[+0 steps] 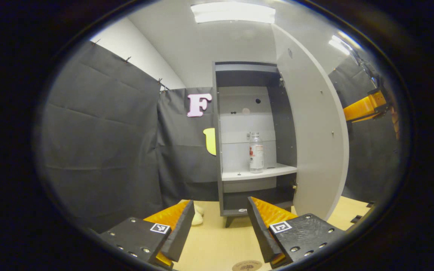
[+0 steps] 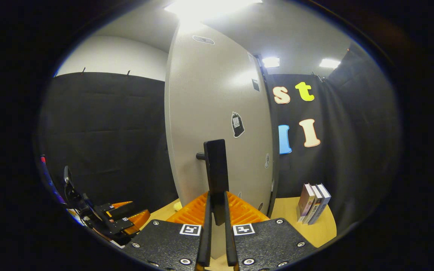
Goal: Open the cabinet door with the right hand, grasp the bottle in the cabinet with the left hand and place it on the coaster, then close the cabinet door with the right hand.
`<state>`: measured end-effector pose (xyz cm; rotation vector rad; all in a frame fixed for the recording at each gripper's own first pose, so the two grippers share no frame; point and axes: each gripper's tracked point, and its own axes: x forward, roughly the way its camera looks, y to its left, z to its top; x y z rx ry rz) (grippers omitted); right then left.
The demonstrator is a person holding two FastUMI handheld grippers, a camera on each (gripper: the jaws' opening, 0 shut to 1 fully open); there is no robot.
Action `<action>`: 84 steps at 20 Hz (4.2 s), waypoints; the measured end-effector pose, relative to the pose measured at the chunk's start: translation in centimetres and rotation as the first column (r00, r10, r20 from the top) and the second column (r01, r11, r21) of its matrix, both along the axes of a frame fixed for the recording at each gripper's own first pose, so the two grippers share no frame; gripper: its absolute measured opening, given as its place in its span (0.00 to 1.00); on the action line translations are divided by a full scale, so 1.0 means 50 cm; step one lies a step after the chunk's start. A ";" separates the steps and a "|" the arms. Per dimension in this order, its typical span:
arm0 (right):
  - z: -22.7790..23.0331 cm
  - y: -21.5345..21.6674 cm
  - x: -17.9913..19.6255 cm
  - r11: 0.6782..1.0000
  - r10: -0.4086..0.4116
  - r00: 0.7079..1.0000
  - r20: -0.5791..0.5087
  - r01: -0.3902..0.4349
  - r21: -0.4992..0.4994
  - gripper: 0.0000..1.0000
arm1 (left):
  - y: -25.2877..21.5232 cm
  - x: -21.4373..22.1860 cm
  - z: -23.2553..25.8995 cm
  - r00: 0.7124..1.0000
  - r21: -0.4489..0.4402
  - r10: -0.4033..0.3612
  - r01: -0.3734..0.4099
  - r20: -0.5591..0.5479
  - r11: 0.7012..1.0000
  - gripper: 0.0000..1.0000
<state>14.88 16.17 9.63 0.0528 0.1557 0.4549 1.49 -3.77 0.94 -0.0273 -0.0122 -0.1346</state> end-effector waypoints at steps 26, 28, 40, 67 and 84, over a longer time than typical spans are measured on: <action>0.005 -0.302 -0.041 0.938 -0.338 0.923 0.186 0.345 -0.008 0.23 | -0.238 0.151 0.089 0.968 -0.028 -0.247 0.249 0.037 0.968 0.75; -0.006 -0.359 -0.055 0.908 -0.413 0.894 0.175 0.419 0.002 0.71 | -0.252 0.183 0.106 0.967 -0.031 -0.251 0.253 0.050 0.967 0.75; -0.091 -0.533 -0.143 0.782 -0.620 0.779 0.092 0.624 -0.014 0.96 | -0.354 0.404 0.159 0.955 -0.085 -0.284 0.291 0.084 0.953 0.80; -0.172 -0.587 -0.185 0.732 -0.670 0.742 0.000 0.661 -0.166 0.96 | -0.402 0.758 0.056 0.981 -0.058 -0.181 0.177 -0.063 0.982 0.80; -0.175 -0.511 -0.126 0.847 -0.526 0.850 0.003 0.525 -0.081 0.96 | -0.288 0.518 0.153 0.984 -0.097 -0.171 0.176 0.052 0.980 0.77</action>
